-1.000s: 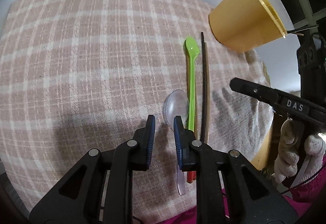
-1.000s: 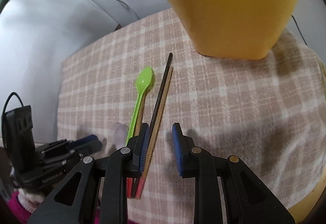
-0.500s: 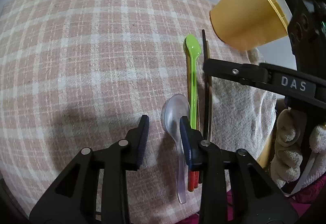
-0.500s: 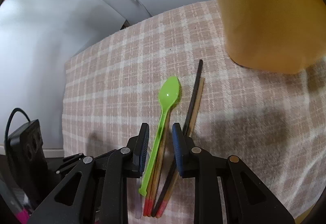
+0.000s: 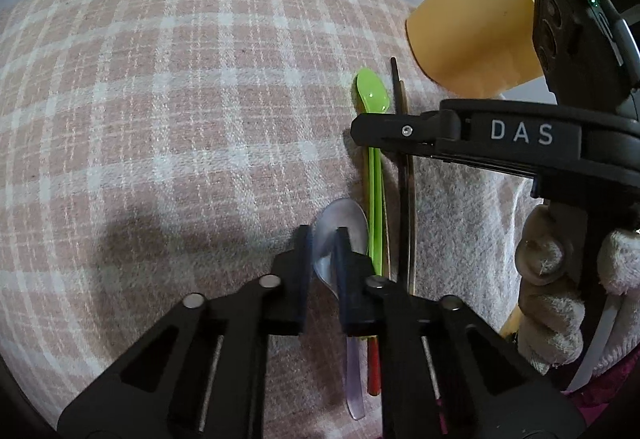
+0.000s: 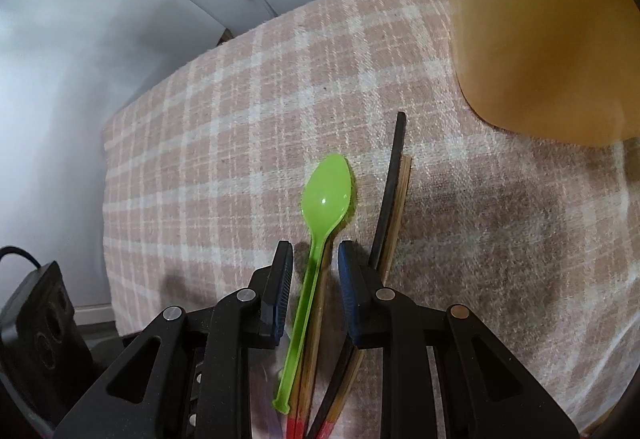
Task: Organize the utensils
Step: 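Close the left tool on the clear spoon while the right closes on the green spoon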
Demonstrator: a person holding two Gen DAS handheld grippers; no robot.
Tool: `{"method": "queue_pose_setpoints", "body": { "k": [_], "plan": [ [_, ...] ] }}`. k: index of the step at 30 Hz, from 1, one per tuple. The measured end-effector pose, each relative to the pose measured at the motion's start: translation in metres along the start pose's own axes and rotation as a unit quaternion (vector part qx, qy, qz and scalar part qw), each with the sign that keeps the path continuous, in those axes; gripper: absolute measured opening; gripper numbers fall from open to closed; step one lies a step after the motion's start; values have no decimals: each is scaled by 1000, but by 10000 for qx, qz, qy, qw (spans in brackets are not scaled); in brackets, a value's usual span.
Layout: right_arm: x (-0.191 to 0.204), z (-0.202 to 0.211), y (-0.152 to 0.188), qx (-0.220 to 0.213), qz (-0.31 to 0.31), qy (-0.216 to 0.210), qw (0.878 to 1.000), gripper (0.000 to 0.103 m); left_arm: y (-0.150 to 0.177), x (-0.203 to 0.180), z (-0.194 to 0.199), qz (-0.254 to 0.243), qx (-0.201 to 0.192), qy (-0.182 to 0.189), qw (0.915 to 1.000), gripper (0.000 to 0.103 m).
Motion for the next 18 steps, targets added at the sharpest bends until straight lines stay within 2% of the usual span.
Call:
{"method": "queue_pose_setpoints", "body": {
  "k": [3, 5, 18],
  "plan": [
    [2, -1, -1, -31, 32, 40, 10000, 20, 0, -1, -3, -29, -62, -16, 10000, 6],
    [3, -1, -1, -27, 45, 84, 10000, 9, -1, -1, -4, -53, -93, -38, 9999, 5],
    [-5, 12, 0, -118, -49, -155, 9998, 5, -11, 20, -1, 95, -294, -115, 9995, 2]
  ]
}}
Point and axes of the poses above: each gripper's, at about its wrist camera, not at the fingertips, and z roughly against the way its jaws point, x to its left, y to its underside, the point moved 1 cm from there along -z, roughly the way its jaws point, and after that the axes turned 4 degrees about -z, right-handed, at the moved point
